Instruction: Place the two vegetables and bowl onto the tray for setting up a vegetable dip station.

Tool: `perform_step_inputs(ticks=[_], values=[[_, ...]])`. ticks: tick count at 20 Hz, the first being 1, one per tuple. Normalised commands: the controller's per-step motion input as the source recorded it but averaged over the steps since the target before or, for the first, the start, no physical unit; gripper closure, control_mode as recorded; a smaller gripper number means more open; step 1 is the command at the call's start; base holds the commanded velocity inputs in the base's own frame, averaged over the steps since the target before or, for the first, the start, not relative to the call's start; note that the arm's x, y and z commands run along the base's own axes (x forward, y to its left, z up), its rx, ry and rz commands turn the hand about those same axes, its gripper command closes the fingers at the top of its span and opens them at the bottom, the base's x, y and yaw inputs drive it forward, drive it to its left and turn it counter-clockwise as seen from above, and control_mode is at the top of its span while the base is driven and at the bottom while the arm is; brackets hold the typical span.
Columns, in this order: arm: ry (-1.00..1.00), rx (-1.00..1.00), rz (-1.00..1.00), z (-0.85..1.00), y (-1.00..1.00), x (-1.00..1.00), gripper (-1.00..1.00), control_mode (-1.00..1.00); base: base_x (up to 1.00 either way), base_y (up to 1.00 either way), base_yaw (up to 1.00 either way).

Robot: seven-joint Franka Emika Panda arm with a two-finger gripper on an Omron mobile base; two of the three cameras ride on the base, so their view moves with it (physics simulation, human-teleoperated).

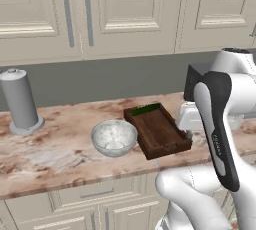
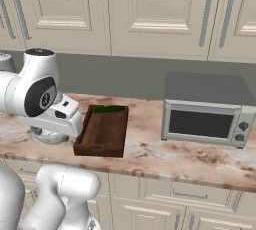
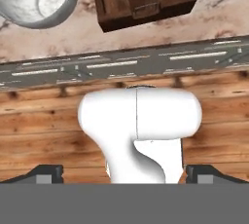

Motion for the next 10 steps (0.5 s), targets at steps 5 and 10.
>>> perform_step_inputs(ticks=[5,10], values=[[0.0,0.0,0.0,0.0,0.0,0.0,-1.0,1.0,-0.67,0.68,0.0],[0.0,0.0,0.0,0.0,0.0,0.0,-1.0,1.0,-0.21,1.0,0.0]])
